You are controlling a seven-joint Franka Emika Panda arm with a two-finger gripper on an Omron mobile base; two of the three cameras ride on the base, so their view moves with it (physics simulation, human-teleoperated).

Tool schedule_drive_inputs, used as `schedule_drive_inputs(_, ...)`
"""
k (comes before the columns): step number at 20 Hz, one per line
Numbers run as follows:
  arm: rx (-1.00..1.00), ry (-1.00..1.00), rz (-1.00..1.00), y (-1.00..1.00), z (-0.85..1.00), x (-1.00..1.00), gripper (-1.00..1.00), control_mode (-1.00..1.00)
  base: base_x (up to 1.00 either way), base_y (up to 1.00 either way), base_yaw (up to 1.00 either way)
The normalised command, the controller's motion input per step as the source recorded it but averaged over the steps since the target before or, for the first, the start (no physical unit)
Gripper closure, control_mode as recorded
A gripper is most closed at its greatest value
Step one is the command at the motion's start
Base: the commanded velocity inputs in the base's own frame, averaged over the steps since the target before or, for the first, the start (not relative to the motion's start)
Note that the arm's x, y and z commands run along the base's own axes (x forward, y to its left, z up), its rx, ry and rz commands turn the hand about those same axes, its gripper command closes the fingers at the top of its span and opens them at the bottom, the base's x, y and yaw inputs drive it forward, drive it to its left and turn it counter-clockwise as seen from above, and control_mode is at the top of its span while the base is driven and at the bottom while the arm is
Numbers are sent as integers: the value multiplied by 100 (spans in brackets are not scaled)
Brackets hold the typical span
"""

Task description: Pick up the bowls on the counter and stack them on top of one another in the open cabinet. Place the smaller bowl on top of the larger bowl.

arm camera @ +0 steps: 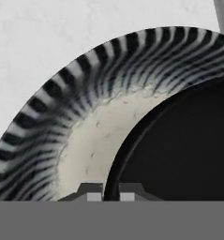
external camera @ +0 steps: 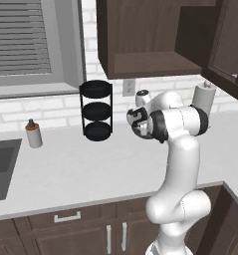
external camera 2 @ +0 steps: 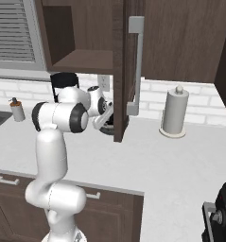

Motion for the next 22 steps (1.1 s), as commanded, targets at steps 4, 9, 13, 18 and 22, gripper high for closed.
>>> schedule_drive_inputs(4, -1, -4, 0, -2, -2, -2, -100, -100, 0, 0, 0)
schedule_drive_inputs(9, 0, -10, 0, 0, 13, -26, -100, -100, 0, 0, 0)
schedule_drive_inputs(13, 0, -12, 0, 0, 56, -32, -100, -100, 0, 0, 0)
schedule_drive_inputs(18, 1, -8, 0, 1, 41, -49, -100, -100, 0, 0, 0)
schedule_drive_inputs(22, 9, 3, 0, 11, -14, -41, -100, -100, 0, 0, 0)
